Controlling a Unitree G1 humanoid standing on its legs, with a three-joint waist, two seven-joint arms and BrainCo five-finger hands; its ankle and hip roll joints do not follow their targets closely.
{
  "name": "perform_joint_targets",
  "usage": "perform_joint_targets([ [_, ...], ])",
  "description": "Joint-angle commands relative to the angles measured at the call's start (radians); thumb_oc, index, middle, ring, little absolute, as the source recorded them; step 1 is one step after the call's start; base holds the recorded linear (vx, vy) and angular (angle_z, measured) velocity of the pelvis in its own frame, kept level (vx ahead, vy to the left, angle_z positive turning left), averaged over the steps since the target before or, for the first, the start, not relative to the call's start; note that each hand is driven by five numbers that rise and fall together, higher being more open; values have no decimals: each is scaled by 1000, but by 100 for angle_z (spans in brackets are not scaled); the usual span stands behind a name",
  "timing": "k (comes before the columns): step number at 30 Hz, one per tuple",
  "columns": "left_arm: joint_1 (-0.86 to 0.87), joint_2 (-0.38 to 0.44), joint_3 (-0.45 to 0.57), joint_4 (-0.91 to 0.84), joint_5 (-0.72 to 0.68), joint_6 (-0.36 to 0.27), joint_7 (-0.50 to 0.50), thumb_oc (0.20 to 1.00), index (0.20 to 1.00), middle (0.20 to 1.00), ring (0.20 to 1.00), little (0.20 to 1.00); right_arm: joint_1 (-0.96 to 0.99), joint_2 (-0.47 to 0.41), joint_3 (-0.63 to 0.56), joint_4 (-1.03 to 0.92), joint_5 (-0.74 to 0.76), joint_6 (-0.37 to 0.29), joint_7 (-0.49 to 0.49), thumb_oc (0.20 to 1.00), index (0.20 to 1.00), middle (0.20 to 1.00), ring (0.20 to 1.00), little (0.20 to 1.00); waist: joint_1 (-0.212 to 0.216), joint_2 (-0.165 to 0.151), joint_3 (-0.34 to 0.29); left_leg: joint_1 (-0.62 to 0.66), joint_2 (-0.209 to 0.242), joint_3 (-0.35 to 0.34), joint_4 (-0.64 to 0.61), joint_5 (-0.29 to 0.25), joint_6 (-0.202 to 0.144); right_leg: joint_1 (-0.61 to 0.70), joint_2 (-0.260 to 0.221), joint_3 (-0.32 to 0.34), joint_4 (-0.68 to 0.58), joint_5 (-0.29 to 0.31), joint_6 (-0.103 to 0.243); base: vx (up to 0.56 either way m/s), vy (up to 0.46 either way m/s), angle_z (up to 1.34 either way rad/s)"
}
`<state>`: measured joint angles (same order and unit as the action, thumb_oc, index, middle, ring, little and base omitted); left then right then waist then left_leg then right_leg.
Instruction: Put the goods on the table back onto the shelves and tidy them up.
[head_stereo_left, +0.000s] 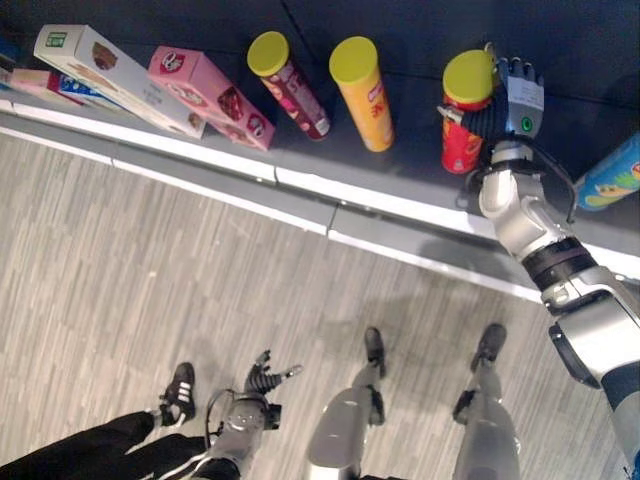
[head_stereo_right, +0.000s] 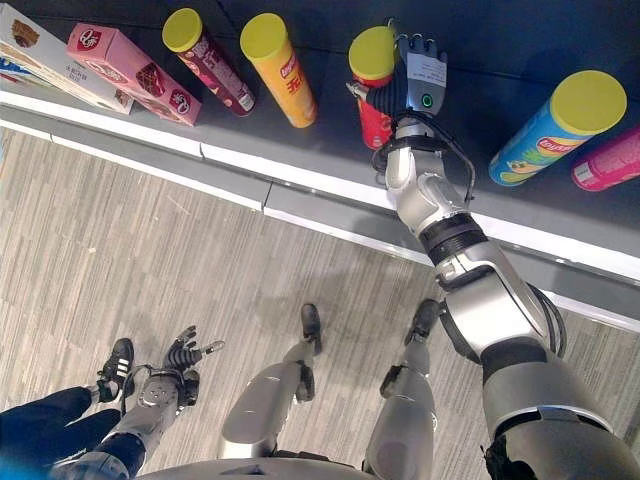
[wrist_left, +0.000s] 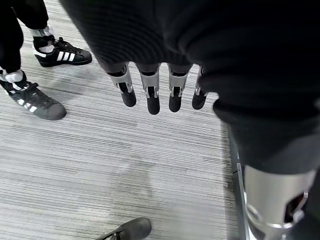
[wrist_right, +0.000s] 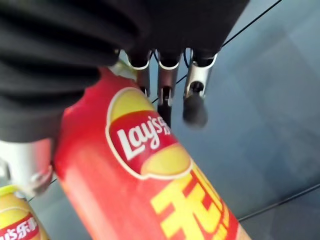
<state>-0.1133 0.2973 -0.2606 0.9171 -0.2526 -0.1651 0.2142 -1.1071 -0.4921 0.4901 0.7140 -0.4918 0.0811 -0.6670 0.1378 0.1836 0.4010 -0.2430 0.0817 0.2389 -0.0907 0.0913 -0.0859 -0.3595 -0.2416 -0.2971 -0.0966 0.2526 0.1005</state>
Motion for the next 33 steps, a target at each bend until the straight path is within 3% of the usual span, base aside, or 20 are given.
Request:
perform_joint_targets([
  [1,-20,33,-43,37,28,-12,19,1000,1000,1000,1000,1000,-32,3,37,-61,-5,-49,3,1000,1000,1000,1000,1000,13,-11,-12,-45,28,24,23,47,-58,81,-117,-1,131,-112,127,-25,-9,-4],
  [16,-29,30,-31,55,45,11,17,1000,1000,1000,1000,1000,69,44,37,-221,11,-95,47,1000,1000,1000,1000,1000,-5,-47,-36,-19,37,41,28,32,-52,91,-109,8,118,-102,127,-13,-5,-5],
  [19,-31,26,-11,81,71,31,11,1000,1000,1000,1000,1000,166,38,18,-393,36,-131,95,1000,1000,1000,1000,1000,-31,-76,-55,-2,47,57,30,27,-56,99,-101,8,110,-99,126,3,-22,-8],
  [24,-33,9,16,113,136,58,-10,1000,1000,1000,1000,1000,392,25,-14,-605,198,-224,239,1000,1000,1000,1000,1000,-87,-133,-92,34,71,94,22,28,-68,121,-79,10,91,-95,126,24,-45,-14],
  [28,-36,3,36,125,170,63,-20,1000,1000,1000,1000,1000,564,-5,-32,-677,362,-274,359,1000,1000,1000,1000,1000,-114,-156,-107,55,82,108,21,27,-75,136,-68,13,87,-99,125,35,-51,-30],
  [29,-38,9,48,137,194,67,-36,1000,1000,1000,1000,1000,668,-33,-40,-699,497,-293,456,1000,1000,1000,1000,1000,-130,-168,-116,63,89,119,25,24,-81,142,-63,13,85,-101,126,49,-61,-13],
  [33,-40,20,61,148,231,62,-77,1000,1000,1000,1000,1000,880,-79,-38,-665,744,-290,655,1000,1000,1000,1000,1000,-160,-181,-140,84,102,132,28,24,-92,159,-54,12,84,-112,126,50,-46,-5],
])
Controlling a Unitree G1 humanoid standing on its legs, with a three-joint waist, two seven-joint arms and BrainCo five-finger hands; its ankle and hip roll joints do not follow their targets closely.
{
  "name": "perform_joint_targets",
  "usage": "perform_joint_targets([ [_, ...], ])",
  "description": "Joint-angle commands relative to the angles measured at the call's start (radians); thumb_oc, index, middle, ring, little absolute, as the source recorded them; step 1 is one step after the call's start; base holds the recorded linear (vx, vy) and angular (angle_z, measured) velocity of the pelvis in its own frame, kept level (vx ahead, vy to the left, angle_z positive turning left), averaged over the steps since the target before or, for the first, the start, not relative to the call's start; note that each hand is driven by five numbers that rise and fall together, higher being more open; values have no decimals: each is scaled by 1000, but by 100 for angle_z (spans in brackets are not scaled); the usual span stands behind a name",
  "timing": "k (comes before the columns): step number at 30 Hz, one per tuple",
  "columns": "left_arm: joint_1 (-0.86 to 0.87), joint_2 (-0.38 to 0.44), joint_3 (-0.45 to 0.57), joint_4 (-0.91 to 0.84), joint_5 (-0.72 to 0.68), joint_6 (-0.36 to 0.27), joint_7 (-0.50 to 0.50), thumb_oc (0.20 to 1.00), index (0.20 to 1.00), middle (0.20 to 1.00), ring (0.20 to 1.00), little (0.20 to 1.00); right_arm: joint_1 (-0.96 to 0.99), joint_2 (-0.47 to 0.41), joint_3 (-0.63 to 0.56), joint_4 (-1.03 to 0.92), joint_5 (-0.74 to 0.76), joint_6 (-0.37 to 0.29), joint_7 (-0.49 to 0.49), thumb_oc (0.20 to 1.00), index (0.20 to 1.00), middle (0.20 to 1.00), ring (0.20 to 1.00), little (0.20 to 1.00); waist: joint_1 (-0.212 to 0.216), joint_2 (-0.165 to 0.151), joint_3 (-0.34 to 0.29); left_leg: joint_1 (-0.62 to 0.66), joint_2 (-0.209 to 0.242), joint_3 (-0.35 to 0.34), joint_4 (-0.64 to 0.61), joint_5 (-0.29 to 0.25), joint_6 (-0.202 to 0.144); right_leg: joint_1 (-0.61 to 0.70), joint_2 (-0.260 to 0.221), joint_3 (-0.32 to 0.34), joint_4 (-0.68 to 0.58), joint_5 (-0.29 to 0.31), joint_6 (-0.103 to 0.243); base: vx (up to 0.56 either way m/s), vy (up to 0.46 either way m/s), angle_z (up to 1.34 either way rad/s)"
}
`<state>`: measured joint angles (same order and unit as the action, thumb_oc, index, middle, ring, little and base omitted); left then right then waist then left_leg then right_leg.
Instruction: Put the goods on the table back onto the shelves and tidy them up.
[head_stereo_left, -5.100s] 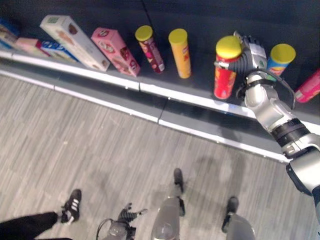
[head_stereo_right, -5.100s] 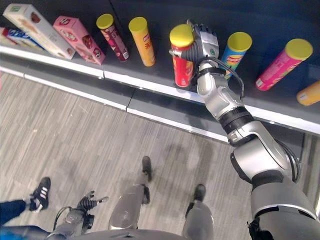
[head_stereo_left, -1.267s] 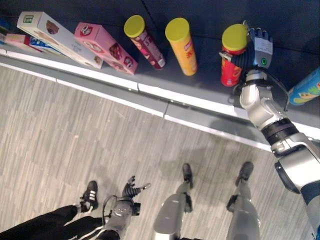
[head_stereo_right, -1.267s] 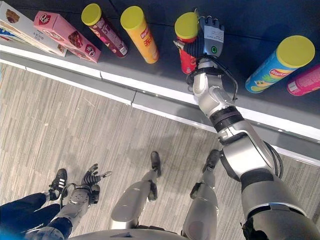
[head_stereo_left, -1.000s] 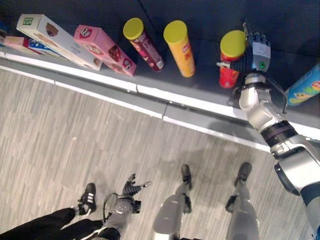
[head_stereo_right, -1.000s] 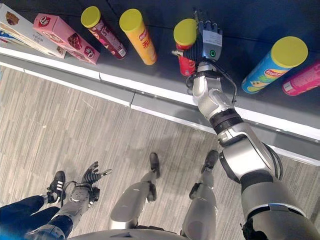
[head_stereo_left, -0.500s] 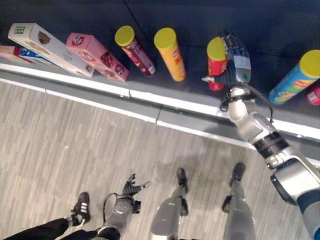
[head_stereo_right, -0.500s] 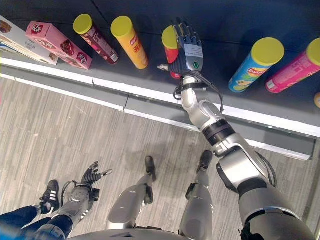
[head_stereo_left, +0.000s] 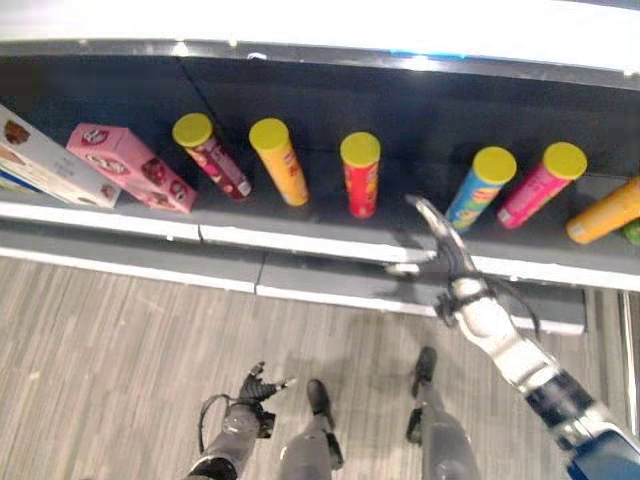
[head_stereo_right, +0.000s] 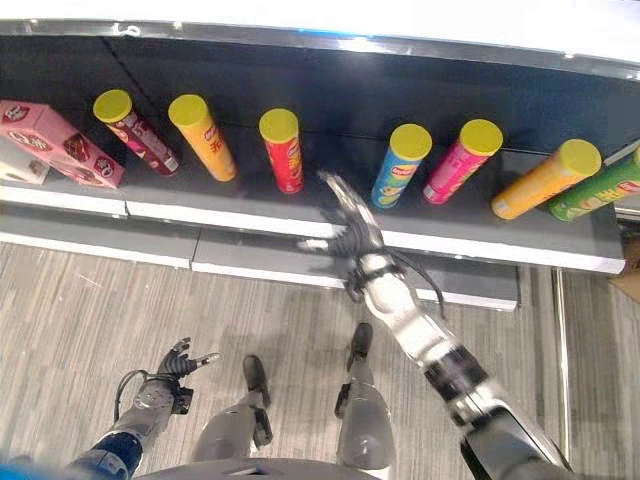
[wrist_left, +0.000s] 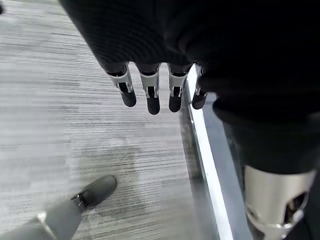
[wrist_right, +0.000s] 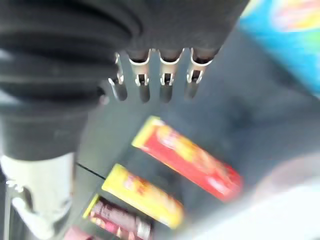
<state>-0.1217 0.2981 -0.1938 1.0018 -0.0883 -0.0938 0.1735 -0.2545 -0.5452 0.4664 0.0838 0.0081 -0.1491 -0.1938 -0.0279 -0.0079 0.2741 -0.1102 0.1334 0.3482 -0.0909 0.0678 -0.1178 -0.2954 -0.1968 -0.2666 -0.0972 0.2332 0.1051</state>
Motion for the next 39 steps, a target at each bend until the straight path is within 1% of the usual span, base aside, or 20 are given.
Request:
perform_joint_targets([
  [1,-31,19,-6,63,67,-9,-36,1000,1000,1000,1000,1000,29,-26,-15,-36,245,-60,182,1000,1000,1000,1000,1000,6,11,-13,-48,50,23,28,47,-61,95,-99,-19,84,-93,121,76,-32,-8],
  [2,-28,21,-4,68,75,-10,-47,1000,1000,1000,1000,1000,103,-25,-28,3,320,-49,230,1000,1000,1000,1000,1000,-4,9,-26,-35,54,30,31,45,-63,105,-92,-14,87,-102,120,80,-26,-11],
  [3,-23,19,-1,73,76,-11,-53,1000,1000,1000,1000,1000,138,-19,-42,27,348,-45,245,1000,1000,1000,1000,1000,-9,9,-32,-26,56,35,31,45,-65,109,-89,-12,88,-106,120,103,-33,-8],
  [6,-11,17,4,79,76,-14,-54,1000,1000,1000,1000,1000,182,-21,-65,67,307,-39,247,1000,1000,1000,1000,1000,-19,10,-50,-8,59,39,32,44,-67,124,-84,-10,91,-115,120,76,-34,-11],
  [10,3,11,6,82,71,-17,-52,1000,1000,1000,1000,1000,175,-5,-80,126,267,-34,226,1000,1000,1000,1000,1000,-20,14,-63,3,61,41,31,45,-69,137,-79,-11,92,-121,118,47,-34,-7],
  [11,9,6,3,80,70,-18,-52,1000,1000,1000,1000,1000,155,4,-83,172,236,-28,205,1000,1000,1000,1000,1000,-18,19,-69,9,63,40,30,46,-69,143,-79,-13,97,-126,116,41,-38,2],
  [13,18,5,2,84,72,-17,-52,1000,1000,1000,1000,1000,135,21,-87,216,226,-24,186,1000,1000,1000,1000,1000,-15,23,-73,14,63,38,28,48,-68,149,-78,-18,101,-131,114,43,-44,5],
  [18,45,0,14,99,73,-12,-50,1000,1000,1000,1000,1000,93,41,-105,273,182,-16,145,1000,1000,1000,1000,1000,1,29,-79,22,62,29,25,51,-68,163,-78,-26,104,-136,112,28,-35,5],
  [20,50,-2,15,100,73,-11,-52,1000,1000,1000,1000,1000,87,45,-110,287,181,-14,143,1000,1000,1000,1000,1000,4,31,-81,22,62,28,23,52,-68,165,-78,-28,104,-137,111,24,-38,11],
  [27,80,-7,2,100,67,-13,-62,1000,1000,1000,1000,1000,-18,83,-140,532,153,15,80,1000,1000,1000,1000,1000,37,45,-97,30,60,12,17,56,-66,188,-82,-53,101,-137,108,27,-44,9],
  [28,80,-7,2,100,67,-13,-62,1000,1000,1000,1000,1000,-18,83,-140,533,153,14,80,1000,1000,1000,1000,1000,37,45,-97,30,60,12,17,56,-66,188,-82,-53,101,-137,108,30,-37,4],
  [33,98,-6,-12,92,54,-15,-74,1000,1000,1000,1000,1000,-96,69,-174,672,159,27,53,1000,1000,1000,1000,1000,56,58,-105,35,54,-1,14,59,-66,205,-85,-71,107,-144,107,26,-29,14],
  [39,112,3,-14,90,43,-18,-76,1000,1000,1000,1000,1000,-153,48,-192,758,149,33,31,1000,1000,1000,1000,1000,70,71,-107,34,50,-9,11,63,-68,213,-89,-85,115,-150,108,25,-23,8],
])
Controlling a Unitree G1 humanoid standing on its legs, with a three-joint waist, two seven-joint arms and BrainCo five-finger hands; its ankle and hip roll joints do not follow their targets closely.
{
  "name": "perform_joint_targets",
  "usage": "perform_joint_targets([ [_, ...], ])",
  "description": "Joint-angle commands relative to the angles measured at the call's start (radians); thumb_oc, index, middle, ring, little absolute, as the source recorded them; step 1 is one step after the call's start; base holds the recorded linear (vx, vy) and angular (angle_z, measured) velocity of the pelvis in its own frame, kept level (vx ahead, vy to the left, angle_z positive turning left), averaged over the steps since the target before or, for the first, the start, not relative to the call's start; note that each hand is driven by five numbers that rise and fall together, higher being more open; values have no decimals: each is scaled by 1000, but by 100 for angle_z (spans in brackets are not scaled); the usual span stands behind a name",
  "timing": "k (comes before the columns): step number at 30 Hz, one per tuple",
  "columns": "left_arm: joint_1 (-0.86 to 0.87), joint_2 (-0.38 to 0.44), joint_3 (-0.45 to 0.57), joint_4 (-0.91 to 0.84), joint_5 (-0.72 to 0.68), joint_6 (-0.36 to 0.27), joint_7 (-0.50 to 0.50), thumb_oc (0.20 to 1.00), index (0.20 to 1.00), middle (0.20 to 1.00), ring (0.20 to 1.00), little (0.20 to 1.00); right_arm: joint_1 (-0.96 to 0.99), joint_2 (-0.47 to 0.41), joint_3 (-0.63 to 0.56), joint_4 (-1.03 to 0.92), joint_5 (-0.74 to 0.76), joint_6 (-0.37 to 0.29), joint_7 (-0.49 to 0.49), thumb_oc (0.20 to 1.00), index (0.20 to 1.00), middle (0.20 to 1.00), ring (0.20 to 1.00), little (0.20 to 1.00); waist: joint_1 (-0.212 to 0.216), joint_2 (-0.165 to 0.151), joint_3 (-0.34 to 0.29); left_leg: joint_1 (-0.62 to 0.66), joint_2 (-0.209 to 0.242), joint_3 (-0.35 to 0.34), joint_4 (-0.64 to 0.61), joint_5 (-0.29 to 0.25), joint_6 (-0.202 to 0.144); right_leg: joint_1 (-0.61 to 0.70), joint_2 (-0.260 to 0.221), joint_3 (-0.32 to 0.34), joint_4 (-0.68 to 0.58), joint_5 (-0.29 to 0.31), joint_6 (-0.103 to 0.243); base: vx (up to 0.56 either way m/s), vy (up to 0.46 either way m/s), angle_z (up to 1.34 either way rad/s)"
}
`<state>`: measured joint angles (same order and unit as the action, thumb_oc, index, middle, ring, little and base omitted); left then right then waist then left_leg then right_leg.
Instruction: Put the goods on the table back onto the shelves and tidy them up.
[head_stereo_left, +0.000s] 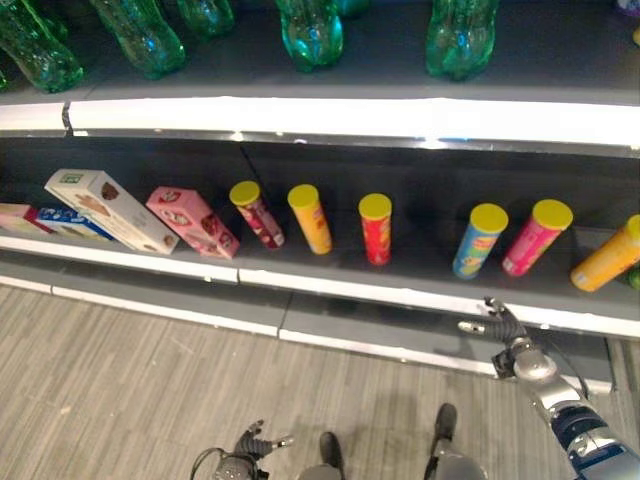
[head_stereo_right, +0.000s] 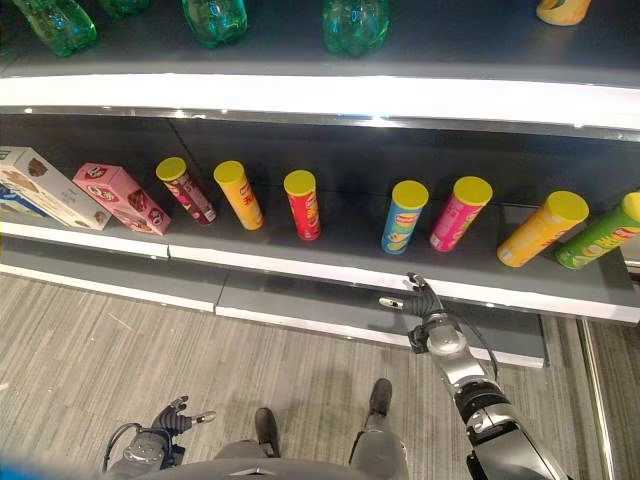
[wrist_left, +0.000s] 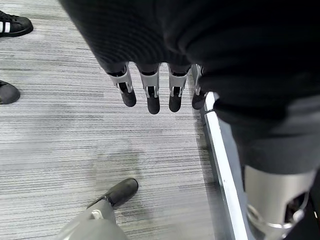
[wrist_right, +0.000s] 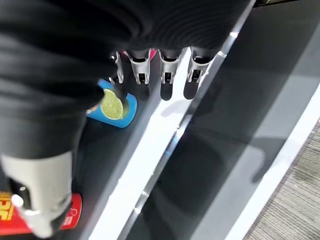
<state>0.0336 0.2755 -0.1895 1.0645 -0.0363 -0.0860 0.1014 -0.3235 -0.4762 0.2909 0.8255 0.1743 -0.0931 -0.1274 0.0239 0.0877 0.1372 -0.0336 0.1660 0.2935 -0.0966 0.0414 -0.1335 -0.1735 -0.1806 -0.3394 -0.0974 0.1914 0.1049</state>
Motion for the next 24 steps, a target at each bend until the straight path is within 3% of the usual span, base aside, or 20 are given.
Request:
perform_joint_targets([
  [1,-41,26,-21,27,-11,-26,-4,1000,1000,1000,1000,1000,-96,-28,-19,27,-18,-21,-41,1000,1000,1000,1000,1000,20,-22,30,-43,17,43,17,90,-52,92,-106,-14,118,-109,107,38,-34,13],
  [7,-32,34,-31,16,-20,-29,-13,1000,1000,1000,1000,1000,-169,-47,-13,100,-35,-10,-48,1000,1000,1000,1000,1000,36,-3,38,-45,12,34,14,93,-51,93,-113,-24,136,-120,106,21,-18,11],
  [17,-24,47,-62,-17,-51,-45,-15,1000,1000,1000,1000,1000,-343,-95,-14,273,-43,5,-77,1000,1000,1000,1000,1000,61,65,79,-76,-3,7,9,107,-46,47,-137,-23,180,-133,108,0,13,5],
  [24,-23,50,-71,-22,-57,-50,-13,1000,1000,1000,1000,1000,-395,-124,-25,331,-41,8,-98,1000,1000,1000,1000,1000,64,85,96,-95,-8,0,9,112,-49,38,-144,-36,181,-130,110,2,0,3],
])
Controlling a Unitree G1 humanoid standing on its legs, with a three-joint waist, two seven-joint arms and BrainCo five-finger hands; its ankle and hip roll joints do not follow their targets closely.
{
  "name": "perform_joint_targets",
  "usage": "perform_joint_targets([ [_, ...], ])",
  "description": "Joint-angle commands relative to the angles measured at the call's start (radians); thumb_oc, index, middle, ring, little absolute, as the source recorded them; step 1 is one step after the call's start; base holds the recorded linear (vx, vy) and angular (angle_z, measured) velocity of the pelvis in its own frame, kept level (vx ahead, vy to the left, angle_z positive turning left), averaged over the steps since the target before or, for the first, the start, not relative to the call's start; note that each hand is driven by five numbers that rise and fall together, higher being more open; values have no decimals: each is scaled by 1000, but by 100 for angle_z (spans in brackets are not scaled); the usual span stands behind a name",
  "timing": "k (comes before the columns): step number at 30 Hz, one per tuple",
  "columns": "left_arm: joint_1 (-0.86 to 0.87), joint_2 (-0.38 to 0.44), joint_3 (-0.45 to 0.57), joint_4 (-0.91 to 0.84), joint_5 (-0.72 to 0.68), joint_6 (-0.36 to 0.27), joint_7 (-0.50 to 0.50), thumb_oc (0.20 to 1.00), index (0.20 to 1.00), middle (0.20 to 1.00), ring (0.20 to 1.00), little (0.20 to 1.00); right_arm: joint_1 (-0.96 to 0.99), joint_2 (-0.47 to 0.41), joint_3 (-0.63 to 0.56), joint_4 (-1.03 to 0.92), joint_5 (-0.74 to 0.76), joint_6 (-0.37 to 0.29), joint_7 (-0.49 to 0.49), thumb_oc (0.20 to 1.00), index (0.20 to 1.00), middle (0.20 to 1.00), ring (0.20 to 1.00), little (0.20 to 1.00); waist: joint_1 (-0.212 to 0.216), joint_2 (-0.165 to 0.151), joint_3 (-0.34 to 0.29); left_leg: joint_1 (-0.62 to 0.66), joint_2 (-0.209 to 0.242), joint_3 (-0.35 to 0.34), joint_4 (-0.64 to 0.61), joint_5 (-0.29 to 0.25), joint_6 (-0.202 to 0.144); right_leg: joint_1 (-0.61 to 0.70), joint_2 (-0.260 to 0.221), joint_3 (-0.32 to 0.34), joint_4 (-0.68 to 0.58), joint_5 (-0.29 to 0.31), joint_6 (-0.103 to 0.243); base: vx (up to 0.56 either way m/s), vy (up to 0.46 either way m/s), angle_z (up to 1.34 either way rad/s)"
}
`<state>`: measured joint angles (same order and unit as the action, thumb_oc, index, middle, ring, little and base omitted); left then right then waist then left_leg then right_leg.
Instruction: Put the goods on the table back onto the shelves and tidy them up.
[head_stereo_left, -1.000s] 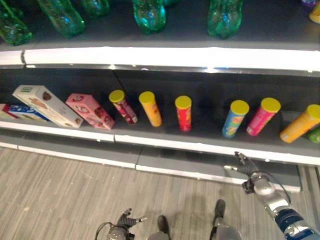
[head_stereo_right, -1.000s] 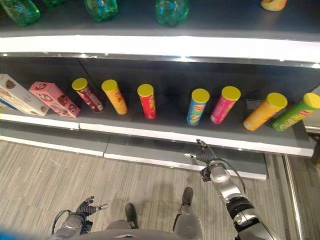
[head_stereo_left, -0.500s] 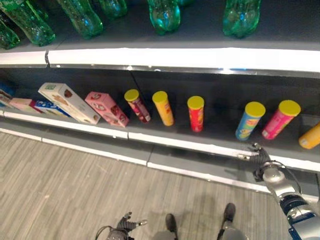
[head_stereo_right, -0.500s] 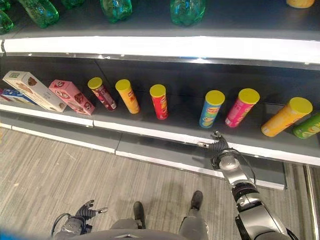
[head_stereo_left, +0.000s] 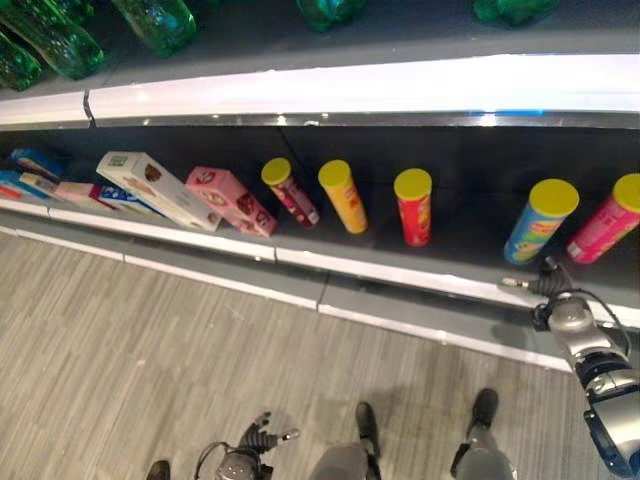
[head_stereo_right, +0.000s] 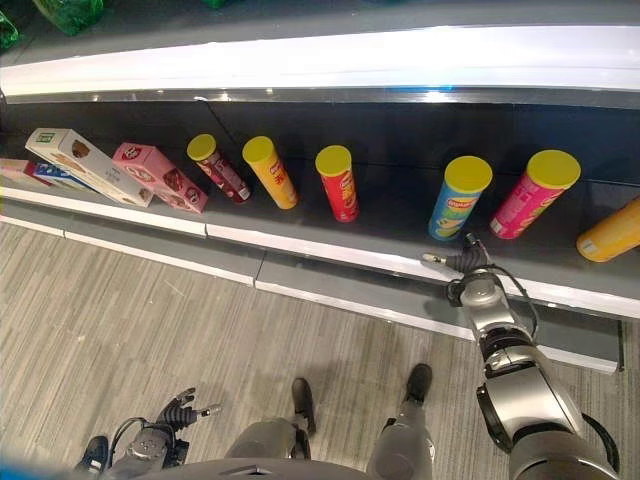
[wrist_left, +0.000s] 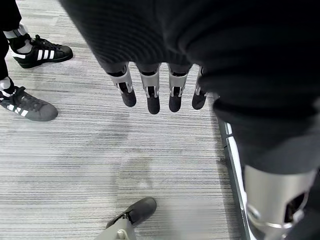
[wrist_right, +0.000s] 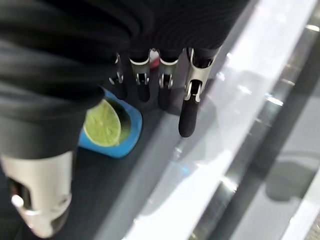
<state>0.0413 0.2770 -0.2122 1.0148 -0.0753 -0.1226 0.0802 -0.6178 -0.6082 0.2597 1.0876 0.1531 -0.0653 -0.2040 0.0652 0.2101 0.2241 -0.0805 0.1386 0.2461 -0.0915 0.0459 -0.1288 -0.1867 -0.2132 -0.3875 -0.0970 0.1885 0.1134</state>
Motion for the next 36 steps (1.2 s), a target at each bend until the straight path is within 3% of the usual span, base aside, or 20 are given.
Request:
perform_joint_targets([
  [1,-29,49,-48,27,-18,-13,8,1000,1000,1000,1000,1000,-104,6,6,74,-20,-20,-22,1000,1000,1000,1000,1000,23,-36,10,-50,19,47,4,107,-53,49,-112,11,181,-127,101,4,-3,3],
  [14,-33,51,-49,11,-23,-21,13,1000,1000,1000,1000,1000,-155,-10,23,104,-34,-27,-42,1000,1000,1000,1000,1000,29,-47,17,-59,21,50,4,106,-48,25,-114,14,200,-132,100,0,0,0],
  [36,-45,53,-31,44,-8,-19,29,1000,1000,1000,1000,1000,-151,57,110,25,-147,-25,-49,1000,1000,1000,1000,1000,41,-73,21,-66,29,44,4,109,-46,13,-115,-1,216,-134,94,0,0,0],
])
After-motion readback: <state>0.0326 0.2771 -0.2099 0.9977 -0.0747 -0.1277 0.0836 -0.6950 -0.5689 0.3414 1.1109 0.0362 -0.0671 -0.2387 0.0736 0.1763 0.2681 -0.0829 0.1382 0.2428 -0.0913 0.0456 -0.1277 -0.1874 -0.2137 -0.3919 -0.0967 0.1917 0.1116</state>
